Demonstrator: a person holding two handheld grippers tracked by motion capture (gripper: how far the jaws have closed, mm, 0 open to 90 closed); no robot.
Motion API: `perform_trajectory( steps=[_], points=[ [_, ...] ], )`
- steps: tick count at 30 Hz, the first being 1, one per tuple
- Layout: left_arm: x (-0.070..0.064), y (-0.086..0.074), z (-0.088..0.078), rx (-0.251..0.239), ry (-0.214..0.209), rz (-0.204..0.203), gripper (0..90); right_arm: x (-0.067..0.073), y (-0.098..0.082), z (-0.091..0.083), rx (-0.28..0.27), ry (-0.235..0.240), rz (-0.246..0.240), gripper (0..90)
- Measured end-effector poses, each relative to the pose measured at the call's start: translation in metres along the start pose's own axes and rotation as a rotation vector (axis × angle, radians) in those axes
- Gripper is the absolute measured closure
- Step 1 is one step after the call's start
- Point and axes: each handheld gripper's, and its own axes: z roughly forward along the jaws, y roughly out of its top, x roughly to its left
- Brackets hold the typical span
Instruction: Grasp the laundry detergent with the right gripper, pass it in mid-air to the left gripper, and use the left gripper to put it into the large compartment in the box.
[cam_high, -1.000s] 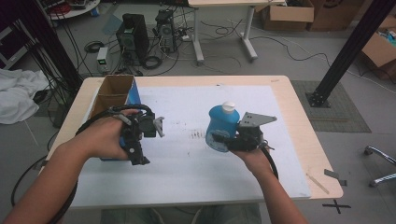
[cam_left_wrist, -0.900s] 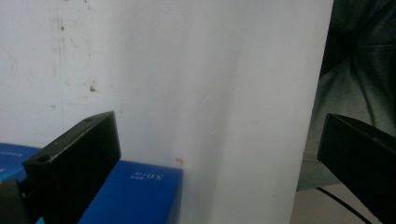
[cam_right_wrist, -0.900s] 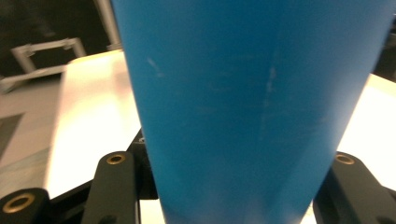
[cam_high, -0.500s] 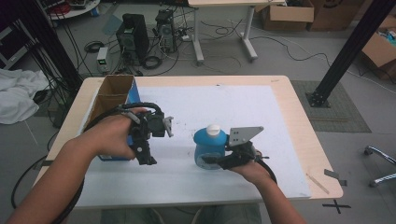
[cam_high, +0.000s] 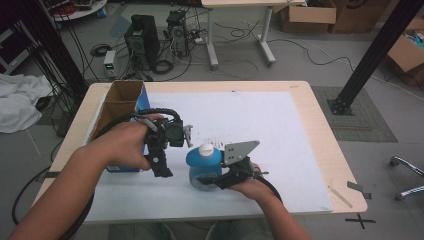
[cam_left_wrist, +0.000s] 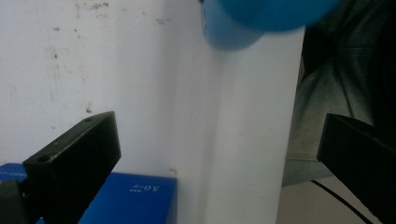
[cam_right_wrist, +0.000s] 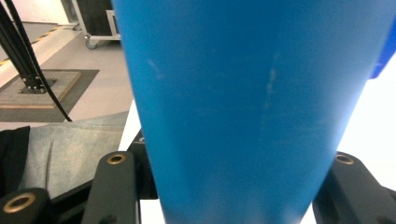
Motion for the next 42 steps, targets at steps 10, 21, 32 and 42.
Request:
perform_trajectory(
  steps=[10,21,32,42],
  points=[
    [-0.006,0.01,-0.003,0.012,-0.01,0.013,0.1,-0.003,0.01,0.03,-0.014,0.046,-0.005,45.3],
    [-0.01,0.016,0.0,0.018,-0.003,0.016,0.0,-0.005,0.014,0.053,-0.007,0.077,0.004,45.5],
    [-0.012,0.016,0.004,0.015,-0.007,0.018,1.3,-0.005,0.02,0.067,-0.023,0.098,0.003,45.5],
    [-0.013,0.02,0.005,0.023,-0.019,0.037,9.5,-0.004,0.023,0.07,-0.026,0.097,-0.005,45.5]
  ],
)
